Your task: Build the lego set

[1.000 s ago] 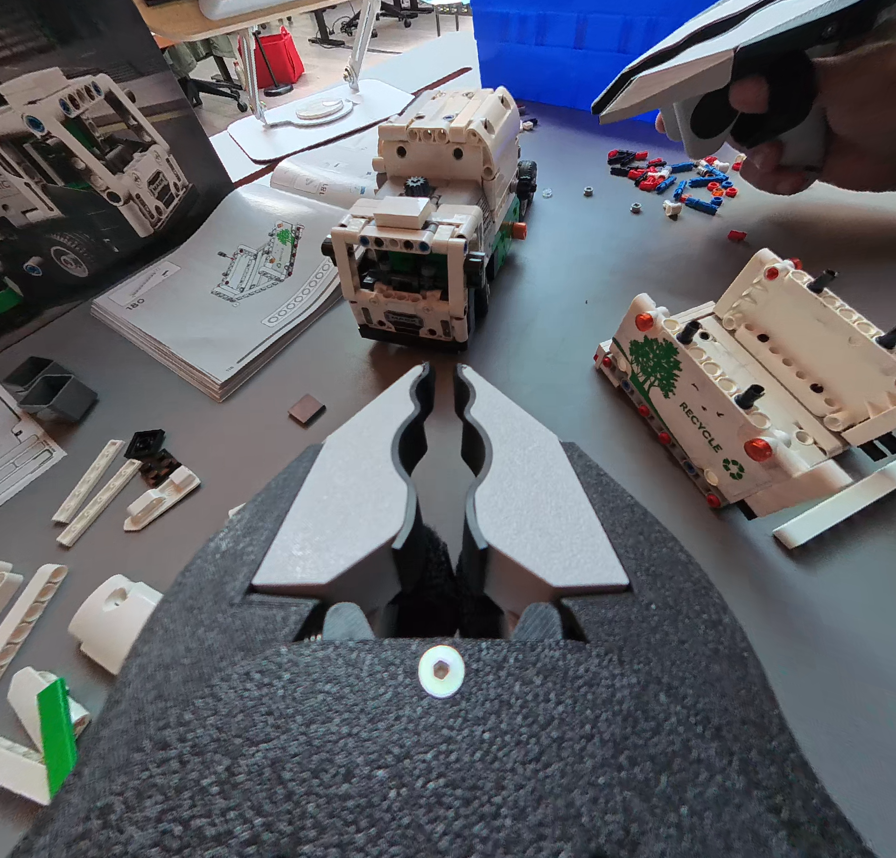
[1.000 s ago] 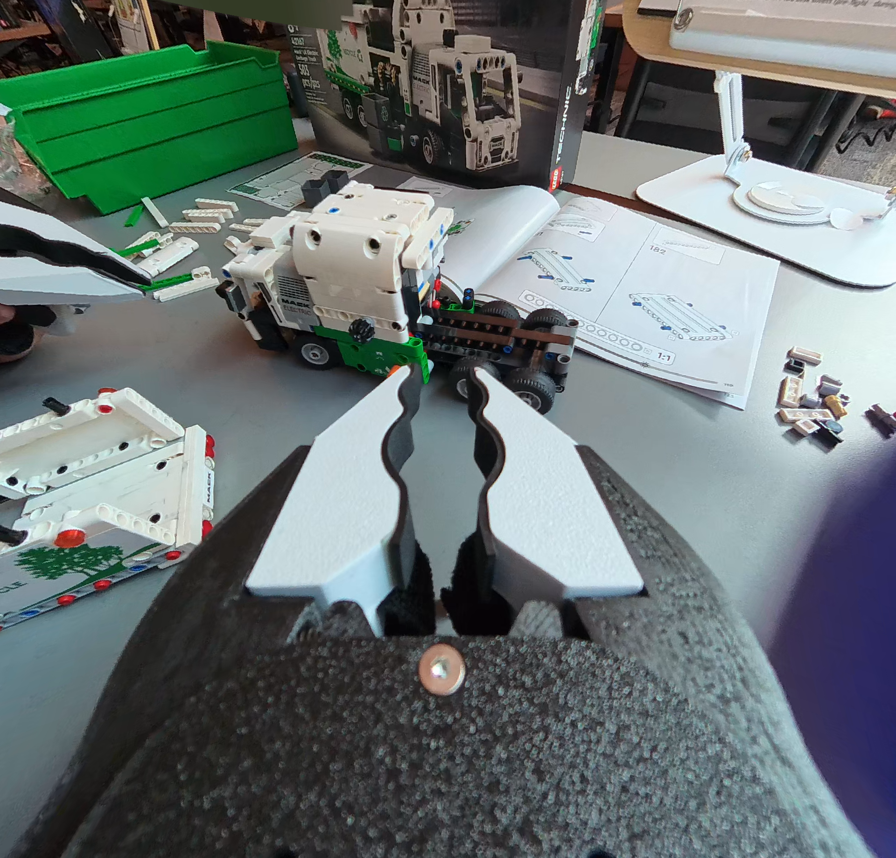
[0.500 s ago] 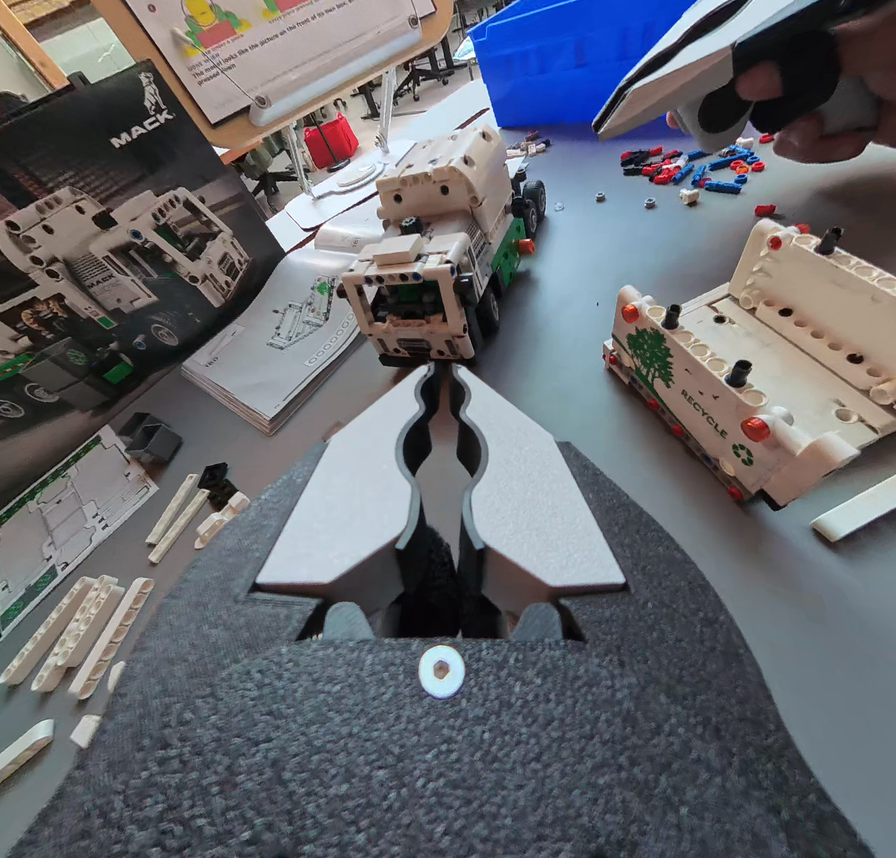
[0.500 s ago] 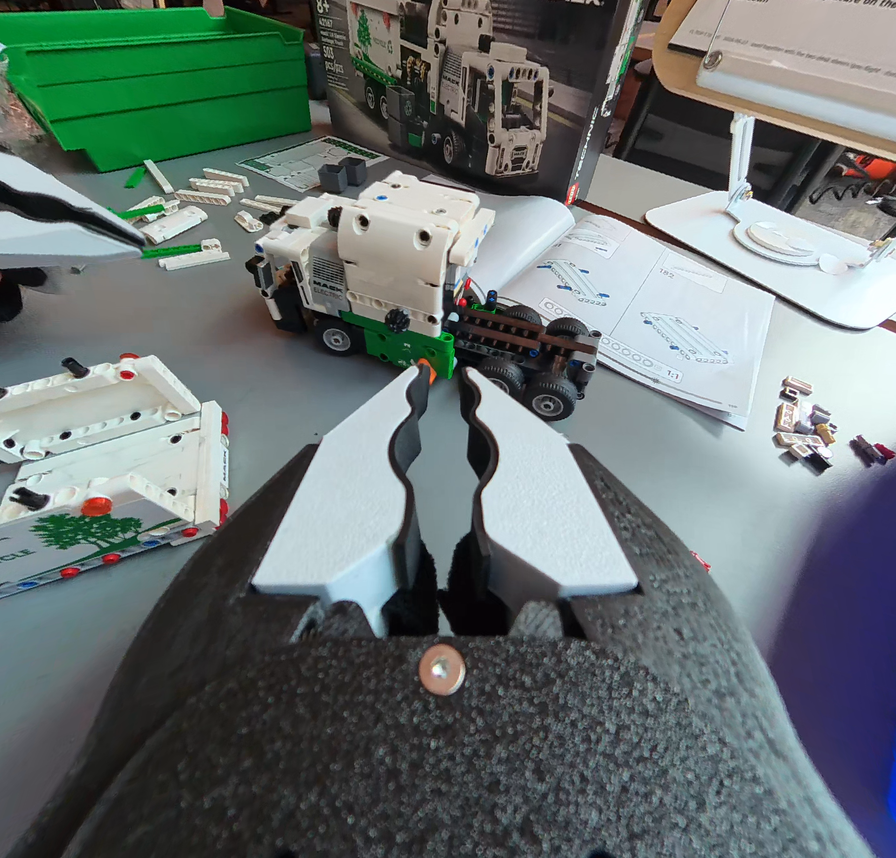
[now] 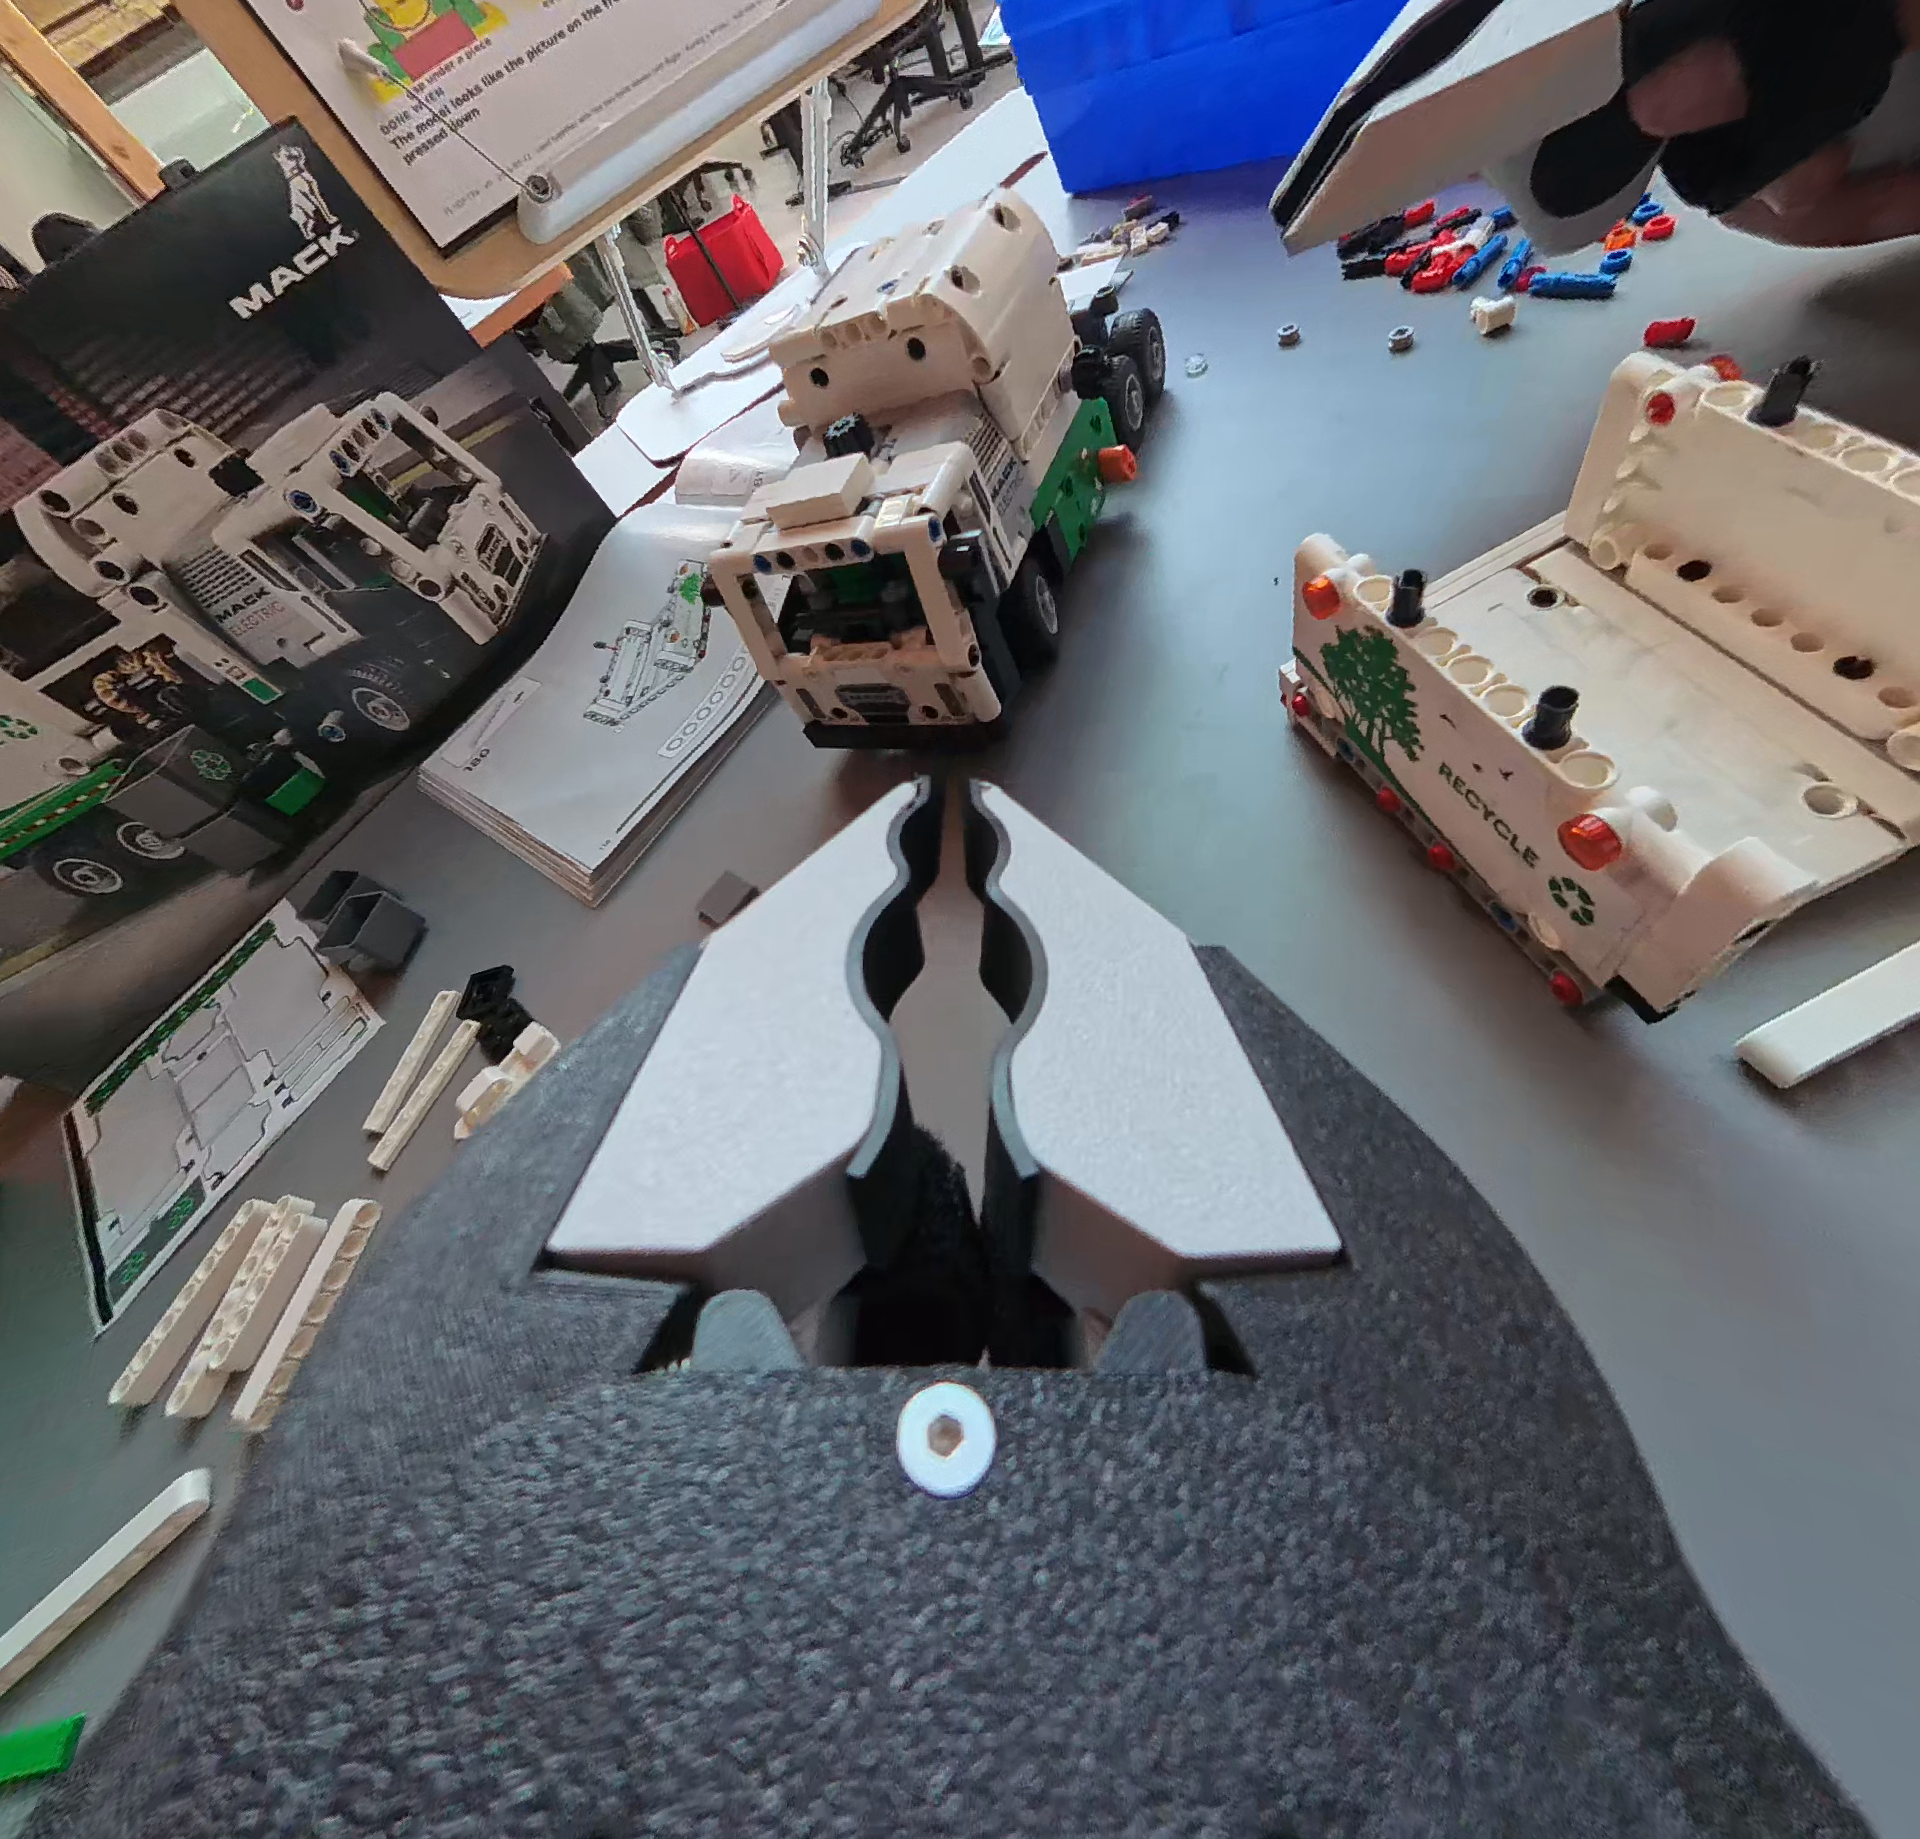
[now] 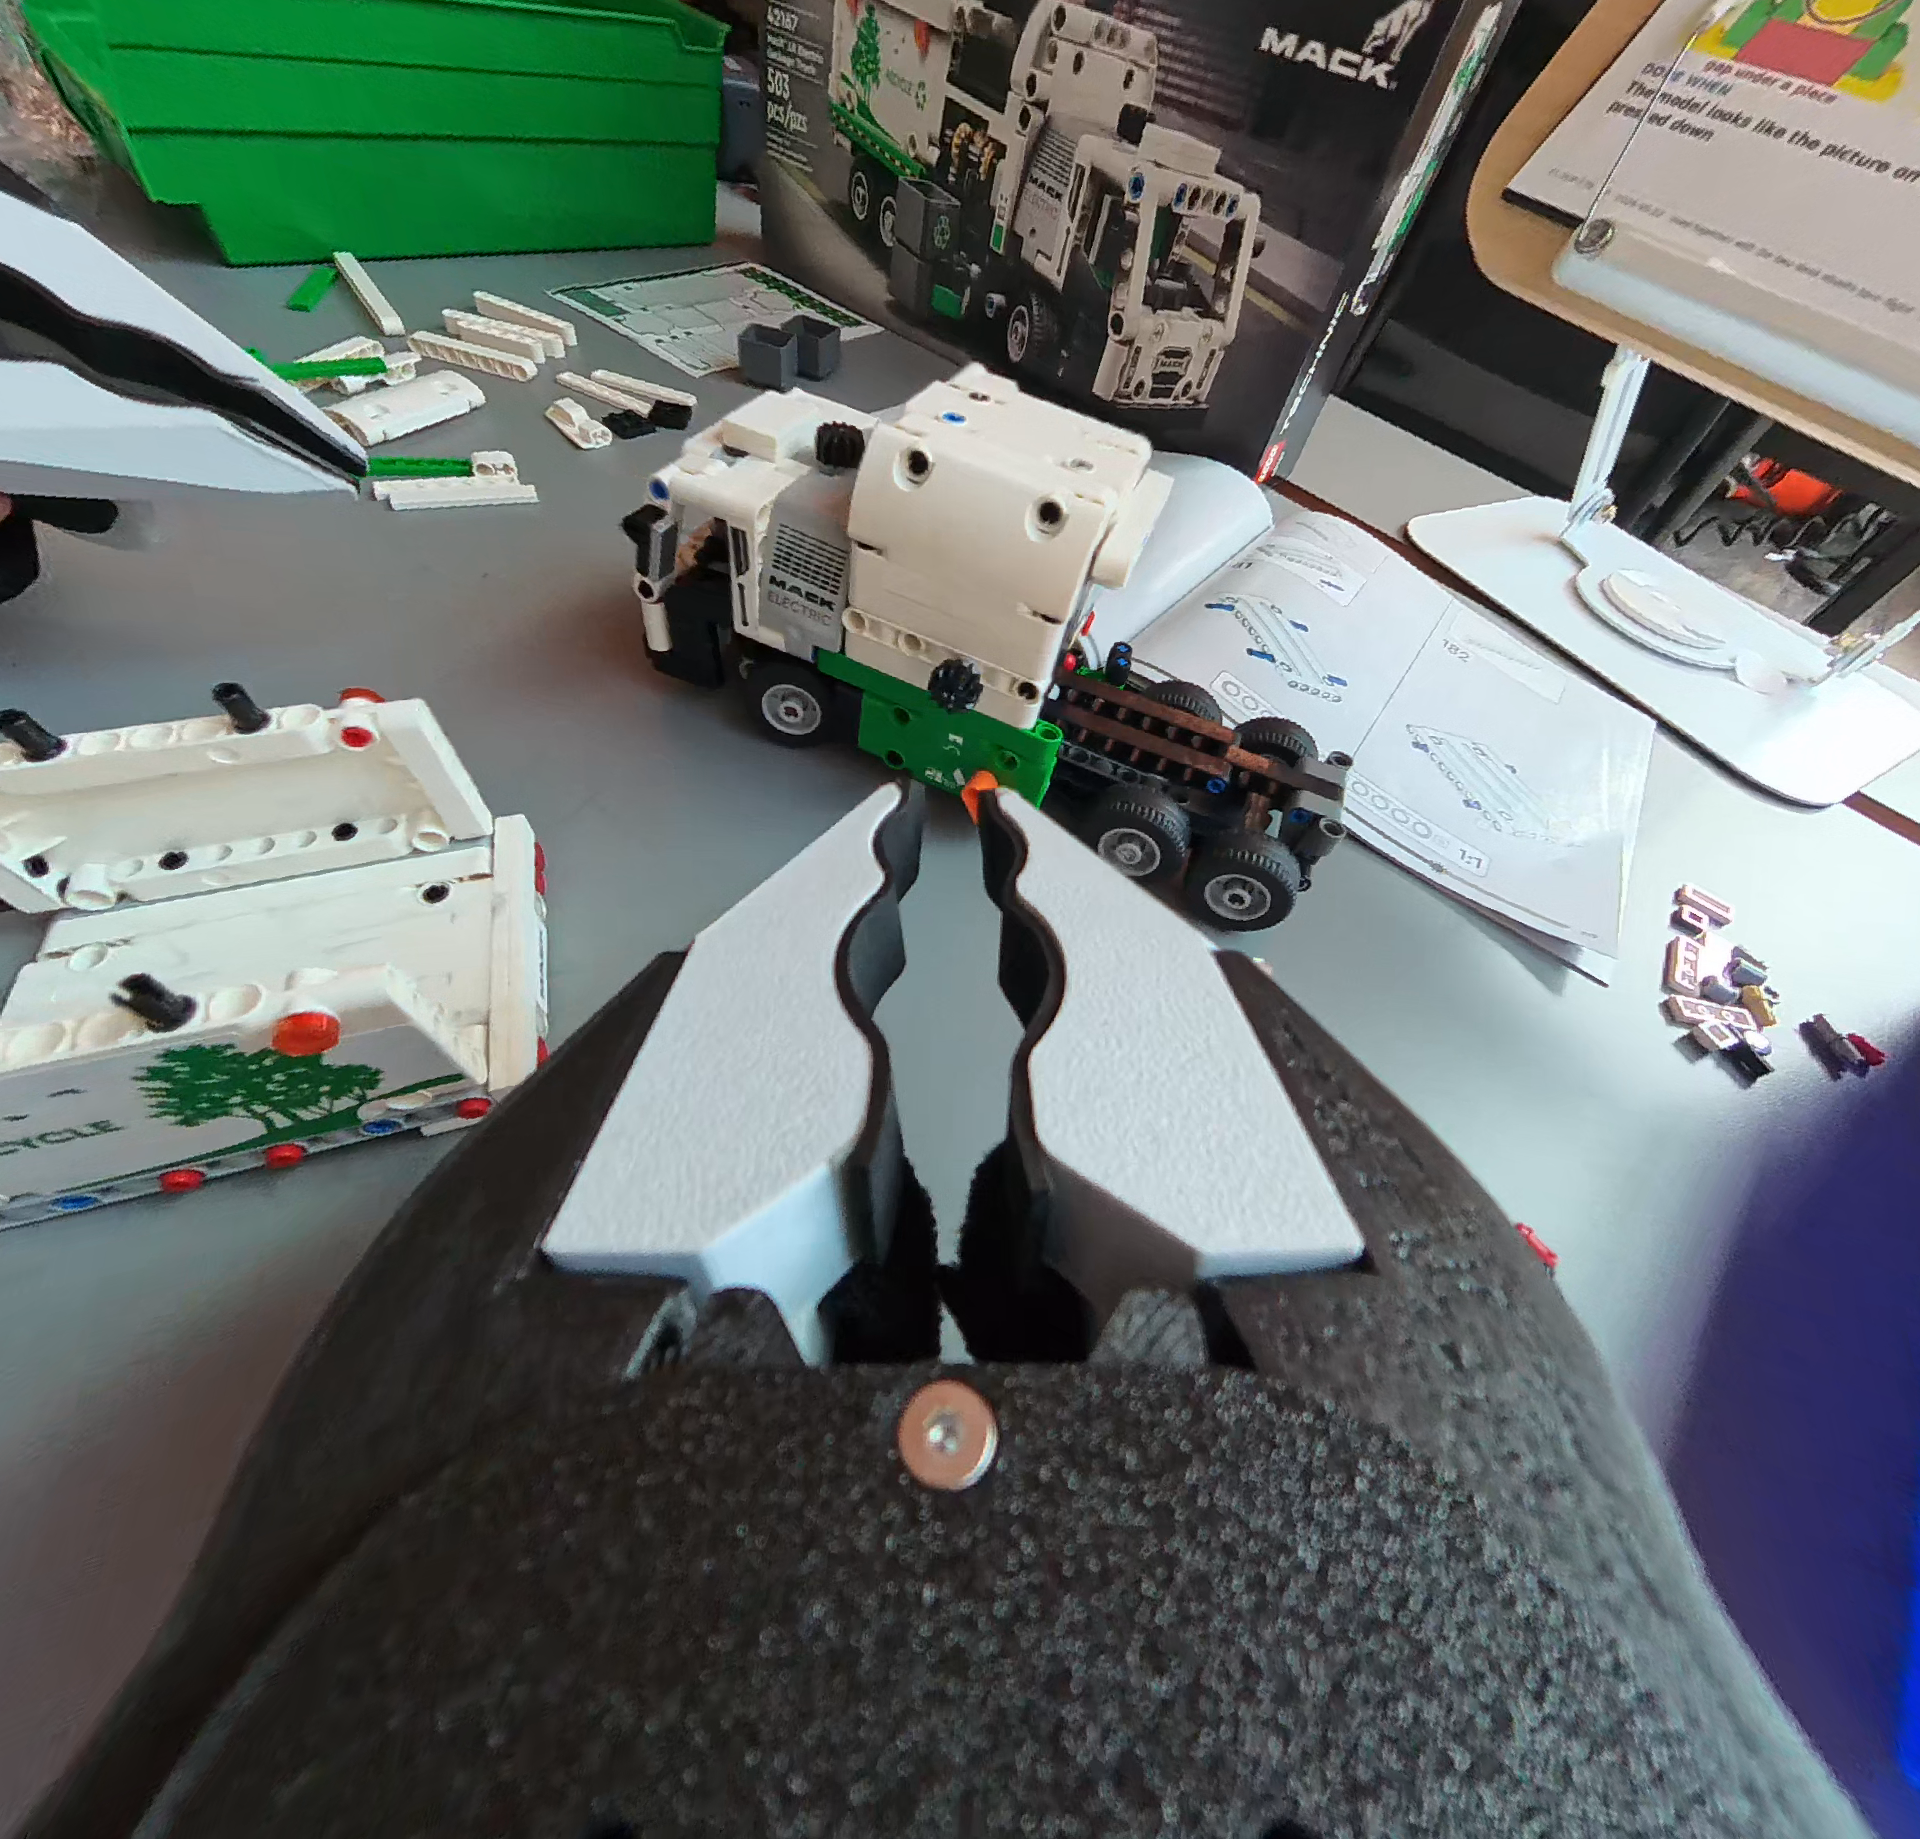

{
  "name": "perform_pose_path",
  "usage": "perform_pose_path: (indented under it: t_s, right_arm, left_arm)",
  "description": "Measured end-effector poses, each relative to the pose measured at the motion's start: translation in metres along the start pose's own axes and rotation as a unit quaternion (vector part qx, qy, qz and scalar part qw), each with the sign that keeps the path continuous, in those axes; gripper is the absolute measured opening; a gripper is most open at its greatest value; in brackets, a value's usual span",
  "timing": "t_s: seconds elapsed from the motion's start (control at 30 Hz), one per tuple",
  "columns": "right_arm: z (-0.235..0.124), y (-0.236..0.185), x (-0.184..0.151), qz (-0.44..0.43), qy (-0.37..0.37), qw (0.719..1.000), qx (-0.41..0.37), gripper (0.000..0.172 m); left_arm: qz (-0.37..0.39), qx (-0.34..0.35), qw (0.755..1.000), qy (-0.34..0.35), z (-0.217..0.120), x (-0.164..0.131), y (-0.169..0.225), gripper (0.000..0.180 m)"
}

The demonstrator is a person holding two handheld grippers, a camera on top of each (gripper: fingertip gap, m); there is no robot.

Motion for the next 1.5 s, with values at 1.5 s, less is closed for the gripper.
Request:
perform_pose_path:
  t_s: [1.5]
  right_arm:
    - [0.0,0.001,-0.006,0.004,-0.013,1.0,0.005,0.01]
  left_arm:
    - [0.026,0.005,0.998,-0.054,0.008,-0.012,-0.002,0.002]
Point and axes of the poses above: each gripper's, where its closed fingertips meet, z out along the fingers, x out of its top, y = z × x across the jaws, the point moved 6 cm from there along -z, back along the fingers, and after that the axes turned 5 degrees about z, right-handed, at the moved point
